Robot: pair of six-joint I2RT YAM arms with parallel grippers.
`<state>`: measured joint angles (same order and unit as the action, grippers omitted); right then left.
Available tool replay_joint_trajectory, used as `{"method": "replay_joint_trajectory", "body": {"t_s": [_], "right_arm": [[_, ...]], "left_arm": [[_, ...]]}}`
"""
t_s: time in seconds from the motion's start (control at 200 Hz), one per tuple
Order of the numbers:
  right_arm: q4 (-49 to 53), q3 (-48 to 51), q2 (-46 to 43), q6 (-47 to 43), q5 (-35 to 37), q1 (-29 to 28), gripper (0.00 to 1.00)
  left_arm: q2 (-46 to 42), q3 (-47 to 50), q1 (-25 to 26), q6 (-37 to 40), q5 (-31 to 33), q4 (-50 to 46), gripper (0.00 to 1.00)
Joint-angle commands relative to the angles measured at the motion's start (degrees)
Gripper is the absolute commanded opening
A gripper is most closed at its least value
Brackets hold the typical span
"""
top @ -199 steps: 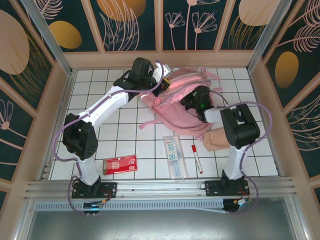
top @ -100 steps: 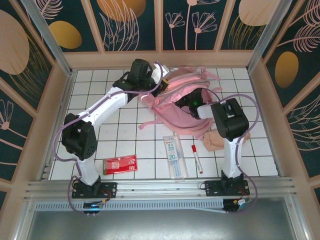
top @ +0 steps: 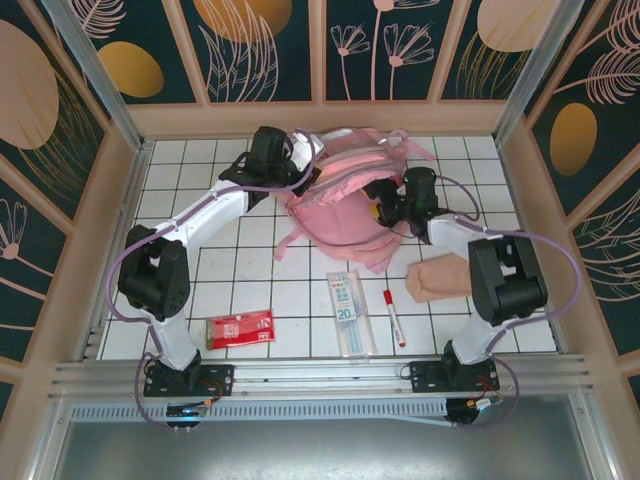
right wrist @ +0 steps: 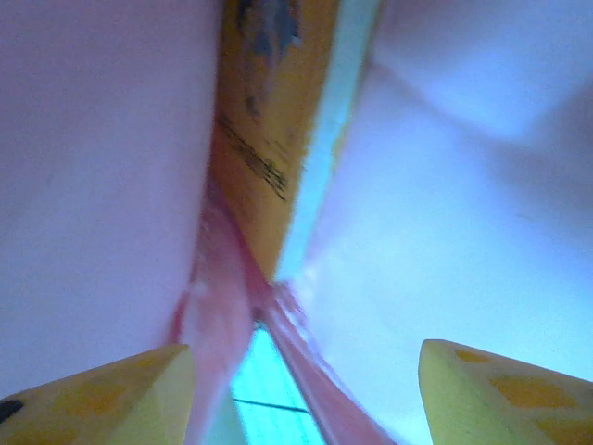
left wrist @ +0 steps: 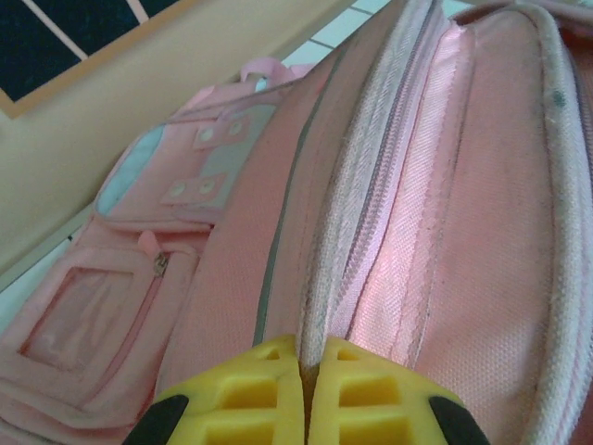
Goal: Pack the student bag
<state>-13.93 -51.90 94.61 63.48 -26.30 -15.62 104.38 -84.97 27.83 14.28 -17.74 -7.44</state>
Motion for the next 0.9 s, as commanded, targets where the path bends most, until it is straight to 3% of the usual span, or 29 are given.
{"method": "replay_joint_trajectory", "body": {"t_s": [0.0,0.19,0.375,0.581,0.896], "right_arm": [[12.0,2.9,-7.2,-11.3,-0.3,1.5,0.63],[30.1,3.3,-17.0,-26.9,2.9,1.8,0.62],[41.4,4.2,-20.6,-34.3,4.3,-0.6,0.59],[48.0,4.4,-17.6,-38.6,4.6,-9.7,0.54],[46.6,5.6,-10.2,-36.3,5.4,-23.8,0.52]], "left_arm": [[-3.2,0.5,-1.1,0.3,2.7,2.7,0.00],[-2.6,2.9,-2.5,2.6,5.7,0.8,0.00],[-2.8,5.9,-4.4,4.6,8.6,-0.1,0.00],[-4.1,8.1,-5.2,6.6,7.5,-0.5,0.00],[-1.8,6.9,-6.2,5.6,6.4,-2.6,0.00]]}}
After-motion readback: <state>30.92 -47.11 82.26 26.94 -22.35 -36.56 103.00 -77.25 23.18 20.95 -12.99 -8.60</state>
